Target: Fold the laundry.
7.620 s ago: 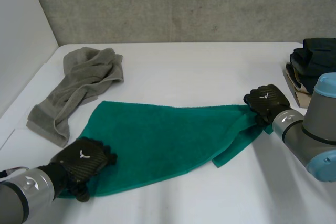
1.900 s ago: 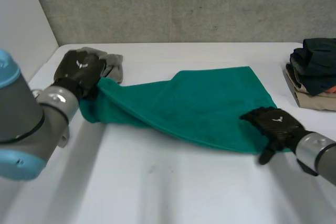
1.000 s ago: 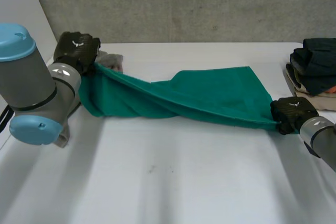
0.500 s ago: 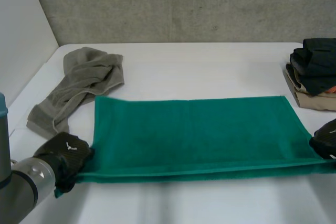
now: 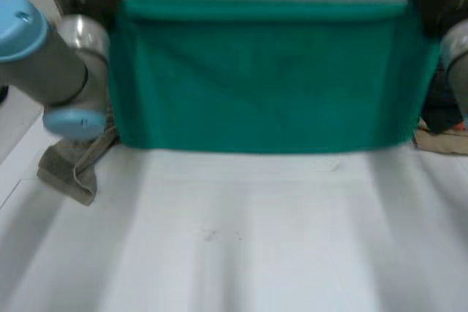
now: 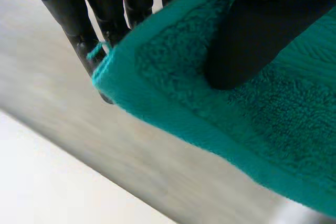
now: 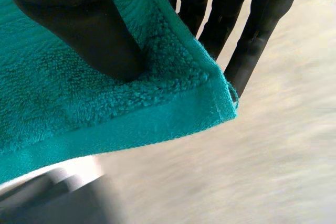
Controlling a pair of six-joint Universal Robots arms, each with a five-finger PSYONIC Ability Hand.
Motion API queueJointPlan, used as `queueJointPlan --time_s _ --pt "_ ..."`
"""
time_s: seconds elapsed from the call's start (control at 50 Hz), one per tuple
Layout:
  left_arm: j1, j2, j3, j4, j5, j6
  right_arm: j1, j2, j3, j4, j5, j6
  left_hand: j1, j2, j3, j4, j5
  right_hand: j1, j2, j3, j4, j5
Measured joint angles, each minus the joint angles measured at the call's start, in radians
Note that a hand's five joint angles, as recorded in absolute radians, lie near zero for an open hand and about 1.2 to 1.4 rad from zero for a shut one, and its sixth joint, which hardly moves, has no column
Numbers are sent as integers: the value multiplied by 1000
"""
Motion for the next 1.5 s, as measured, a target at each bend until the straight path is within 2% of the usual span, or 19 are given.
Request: queueJointPlan --time_s 0.08,0.16,0.36,0.58,0.64,0.72,0.82,0.86,0.92,1.02,1.18,1.32,1.48,1.5 --pt "0 13 44 205 14 0 3 -23 -3 -257 0 47 0 0 0 0 0 0 0 0 1 2" --pt "1 25 25 316 31 -27 5 -32 20 -352 -4 74 0 0 0 0 0 0 0 0 1 6" --pt "27 19 -222 244 70 -163 36 34 104 -134 -24 89 0 1 0 0 12 0 0 1 2 6" --pt "14 -24 -536 207 122 -172 39 169 179 69 -42 86 0 1 0 0 12 0 0 2 2 6" --pt "10 25 -646 155 122 -136 31 154 220 204 -40 67 0 1 0 0 12 0 0 2 2 6" --pt "15 137 -765 14 113 -63 -7 84 298 430 -40 6 0 1 0 0 12 0 0 2 2 6" --pt "30 290 -881 -304 70 23 -122 -60 453 697 -45 -162 0 1 0 0 12 0 0 2 2 7" --pt "36 334 -907 -443 50 41 -172 -111 513 752 -46 -242 0 1 0 0 12 0 0 2 2 7" --pt "38 364 -913 -568 32 51 -218 -151 566 768 -46 -315 0 1 0 0 12 0 0 2 2 6" --pt "23 351 -865 -602 22 47 -233 -162 577 683 -51 -313 0 1 0 0 12 0 0 2 2 7" --pt "-35 201 -696 -407 14 9 -155 -50 480 462 -59 -173 0 1 0 0 21 0 0 2 2 16" --pt "-57 -18 -474 -199 -8 -44 -101 100 350 228 -41 -117 0 1 0 0 21 0 0 2 2 17" --pt "-57 -206 -263 -110 -72 -32 -65 229 215 71 -19 -122 0 1 0 0 21 0 0 2 2 17" --pt "-57 -222 -242 -106 -78 -28 -60 244 198 58 -15 -122 0 1 0 0 21 -99 -118 -119 -99 -82"
